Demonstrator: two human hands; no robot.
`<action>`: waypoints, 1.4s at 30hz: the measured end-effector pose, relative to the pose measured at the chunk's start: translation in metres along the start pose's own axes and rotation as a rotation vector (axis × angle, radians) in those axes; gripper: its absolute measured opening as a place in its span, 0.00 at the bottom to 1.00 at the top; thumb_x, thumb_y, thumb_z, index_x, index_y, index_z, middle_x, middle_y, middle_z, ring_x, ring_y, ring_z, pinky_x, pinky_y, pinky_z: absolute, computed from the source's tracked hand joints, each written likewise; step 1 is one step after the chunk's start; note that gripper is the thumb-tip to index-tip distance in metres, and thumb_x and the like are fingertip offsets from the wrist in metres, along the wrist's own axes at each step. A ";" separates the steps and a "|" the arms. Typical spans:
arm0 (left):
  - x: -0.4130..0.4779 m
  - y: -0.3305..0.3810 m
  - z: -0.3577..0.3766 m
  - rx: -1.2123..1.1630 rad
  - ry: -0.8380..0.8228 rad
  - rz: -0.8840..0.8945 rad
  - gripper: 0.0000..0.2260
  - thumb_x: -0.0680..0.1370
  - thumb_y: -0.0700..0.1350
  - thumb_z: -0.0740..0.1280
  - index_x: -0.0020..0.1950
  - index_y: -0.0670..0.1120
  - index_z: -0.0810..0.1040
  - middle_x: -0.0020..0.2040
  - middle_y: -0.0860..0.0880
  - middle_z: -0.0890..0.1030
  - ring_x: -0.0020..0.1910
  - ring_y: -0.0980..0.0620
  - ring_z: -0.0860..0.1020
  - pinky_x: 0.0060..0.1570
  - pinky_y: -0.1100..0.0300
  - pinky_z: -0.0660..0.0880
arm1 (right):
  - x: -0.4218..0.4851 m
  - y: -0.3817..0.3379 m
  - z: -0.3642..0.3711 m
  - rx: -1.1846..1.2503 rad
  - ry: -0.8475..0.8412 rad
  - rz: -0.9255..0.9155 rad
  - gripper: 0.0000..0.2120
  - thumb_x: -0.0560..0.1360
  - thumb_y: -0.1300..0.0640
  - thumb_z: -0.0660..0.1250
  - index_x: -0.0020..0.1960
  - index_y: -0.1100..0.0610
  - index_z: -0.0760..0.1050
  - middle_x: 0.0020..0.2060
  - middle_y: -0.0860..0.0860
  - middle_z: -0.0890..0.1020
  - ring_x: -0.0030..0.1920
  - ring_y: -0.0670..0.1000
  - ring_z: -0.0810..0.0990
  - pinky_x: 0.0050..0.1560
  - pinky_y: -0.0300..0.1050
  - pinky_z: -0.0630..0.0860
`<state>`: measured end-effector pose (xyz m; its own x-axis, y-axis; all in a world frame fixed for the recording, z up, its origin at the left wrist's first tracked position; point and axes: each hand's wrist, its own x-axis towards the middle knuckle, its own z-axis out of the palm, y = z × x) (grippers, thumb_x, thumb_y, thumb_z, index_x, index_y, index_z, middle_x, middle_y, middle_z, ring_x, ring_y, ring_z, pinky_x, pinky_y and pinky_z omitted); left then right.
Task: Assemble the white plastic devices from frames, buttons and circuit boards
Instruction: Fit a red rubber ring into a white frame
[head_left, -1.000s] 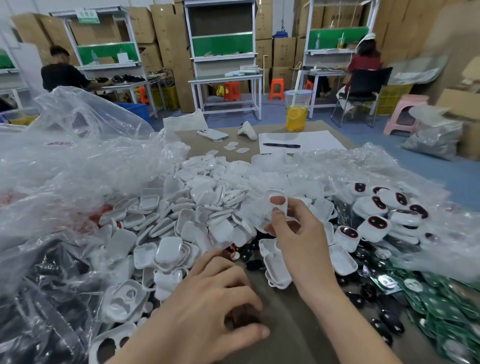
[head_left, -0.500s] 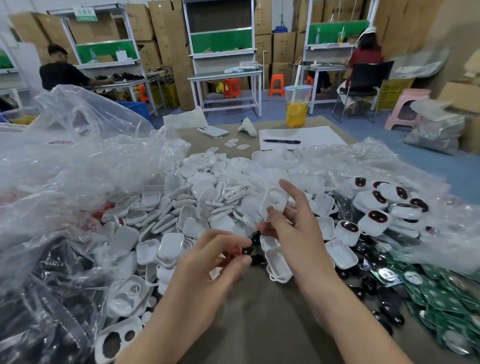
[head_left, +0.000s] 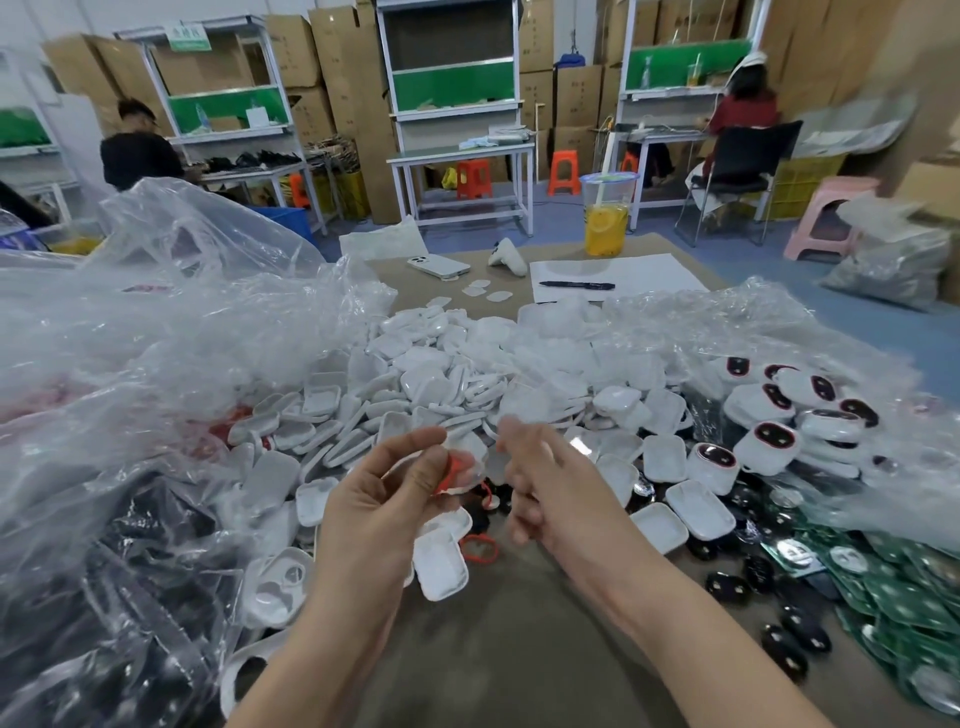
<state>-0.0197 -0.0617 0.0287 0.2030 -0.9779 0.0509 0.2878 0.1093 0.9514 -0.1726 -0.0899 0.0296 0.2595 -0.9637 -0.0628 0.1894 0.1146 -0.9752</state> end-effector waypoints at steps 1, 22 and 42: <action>-0.001 -0.001 0.001 0.040 0.019 0.020 0.06 0.72 0.47 0.72 0.47 0.51 0.85 0.46 0.42 0.86 0.40 0.44 0.82 0.41 0.30 0.80 | -0.003 0.001 0.002 -0.089 -0.022 -0.029 0.16 0.74 0.36 0.69 0.45 0.48 0.79 0.26 0.42 0.74 0.24 0.46 0.70 0.31 0.40 0.72; -0.010 0.001 0.008 0.159 -0.025 0.125 0.02 0.75 0.45 0.72 0.45 0.48 0.85 0.43 0.39 0.84 0.42 0.30 0.81 0.34 0.38 0.82 | 0.001 0.008 -0.004 -0.074 -0.020 -0.214 0.08 0.71 0.46 0.73 0.49 0.45 0.83 0.34 0.46 0.83 0.35 0.47 0.82 0.41 0.40 0.79; -0.010 0.001 0.007 0.292 -0.136 0.149 0.10 0.80 0.40 0.67 0.43 0.54 0.81 0.33 0.50 0.77 0.36 0.56 0.77 0.34 0.57 0.81 | -0.002 -0.001 -0.009 -0.189 -0.074 -0.257 0.07 0.75 0.58 0.75 0.44 0.47 0.81 0.37 0.49 0.82 0.34 0.46 0.78 0.38 0.37 0.76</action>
<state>-0.0278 -0.0533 0.0314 0.0901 -0.9721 0.2168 -0.0195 0.2159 0.9762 -0.1821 -0.0903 0.0287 0.2958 -0.9342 0.1993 0.0804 -0.1836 -0.9797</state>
